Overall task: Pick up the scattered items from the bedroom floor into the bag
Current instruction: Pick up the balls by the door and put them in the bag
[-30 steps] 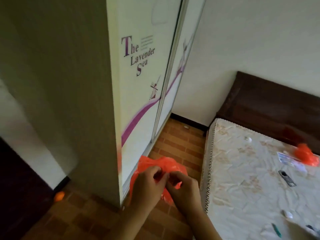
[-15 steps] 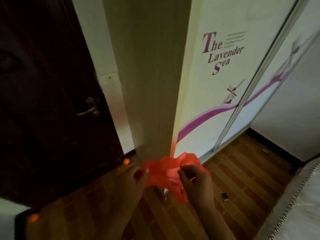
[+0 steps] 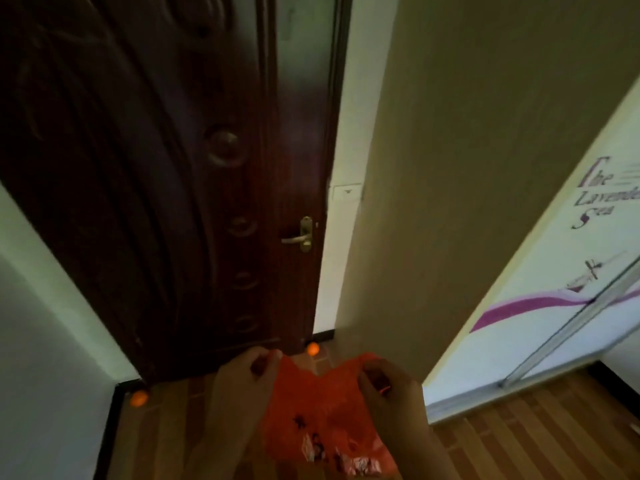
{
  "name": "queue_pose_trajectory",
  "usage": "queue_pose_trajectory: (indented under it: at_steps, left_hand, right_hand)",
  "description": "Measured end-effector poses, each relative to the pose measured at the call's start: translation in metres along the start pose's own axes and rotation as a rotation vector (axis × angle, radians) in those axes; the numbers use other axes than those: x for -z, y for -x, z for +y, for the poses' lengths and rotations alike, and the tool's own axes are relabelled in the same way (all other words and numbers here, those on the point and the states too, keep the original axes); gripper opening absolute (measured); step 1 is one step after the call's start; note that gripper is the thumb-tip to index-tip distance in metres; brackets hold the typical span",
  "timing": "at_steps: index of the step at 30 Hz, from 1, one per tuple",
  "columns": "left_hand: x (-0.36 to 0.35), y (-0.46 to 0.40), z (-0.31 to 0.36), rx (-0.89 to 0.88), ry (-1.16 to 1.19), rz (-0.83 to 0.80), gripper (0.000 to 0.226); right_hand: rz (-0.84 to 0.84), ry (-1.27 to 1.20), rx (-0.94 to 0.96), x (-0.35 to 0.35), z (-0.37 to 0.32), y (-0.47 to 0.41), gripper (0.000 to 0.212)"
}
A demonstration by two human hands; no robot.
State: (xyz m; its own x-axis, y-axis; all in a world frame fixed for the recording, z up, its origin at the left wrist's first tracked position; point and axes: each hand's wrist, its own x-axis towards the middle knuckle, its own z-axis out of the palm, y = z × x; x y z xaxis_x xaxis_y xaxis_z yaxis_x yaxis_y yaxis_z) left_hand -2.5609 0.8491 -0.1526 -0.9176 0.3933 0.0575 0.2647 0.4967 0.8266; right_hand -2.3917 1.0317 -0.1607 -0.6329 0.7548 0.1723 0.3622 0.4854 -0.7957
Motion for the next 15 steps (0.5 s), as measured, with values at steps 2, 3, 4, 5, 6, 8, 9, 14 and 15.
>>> queue_pose_trajectory:
  at_steps: [2,3,4,5,6,8,9,14,15]
  left_hand:
    - [0.036,-0.008,-0.025,0.021,0.013,0.029,0.021]
    - [0.049,-0.011,-0.034,0.024,0.015,0.029,0.020]
    - [0.060,-0.014,-0.044,0.029,0.003,0.030,0.020]
    - [0.078,-0.018,-0.059,0.035,0.004,0.042,0.021]
    - [0.095,-0.020,-0.072,0.039,0.015,0.053,0.022]
    - [0.128,-0.027,-0.095,0.051,0.019,0.066,0.023]
    - [0.144,-0.030,-0.104,0.057,0.006,0.068,0.023]
    - [0.196,-0.042,-0.159,0.094,0.094,0.192,0.032]
    - [0.202,-0.043,-0.172,0.101,0.079,0.211,0.036]
  right_hand:
    - [-0.013,0.006,0.062,-0.036,-0.026,0.003,0.053]
    - [-0.012,0.001,0.078,-0.048,-0.036,0.005,0.052]
    - [-0.011,-0.004,0.085,-0.059,-0.046,0.005,0.051]
    - [-0.020,-0.008,0.093,-0.076,-0.059,0.007,0.050]
    - [-0.027,-0.009,0.098,-0.093,-0.069,0.008,0.047]
    - [-0.046,-0.014,0.111,-0.122,-0.089,0.012,0.041]
    - [-0.062,-0.022,0.112,-0.136,-0.099,0.013,0.039]
    - [-0.123,-0.039,0.107,-0.188,-0.135,0.012,0.025]
    - [-0.138,-0.032,0.108,-0.198,-0.140,0.009,0.021]
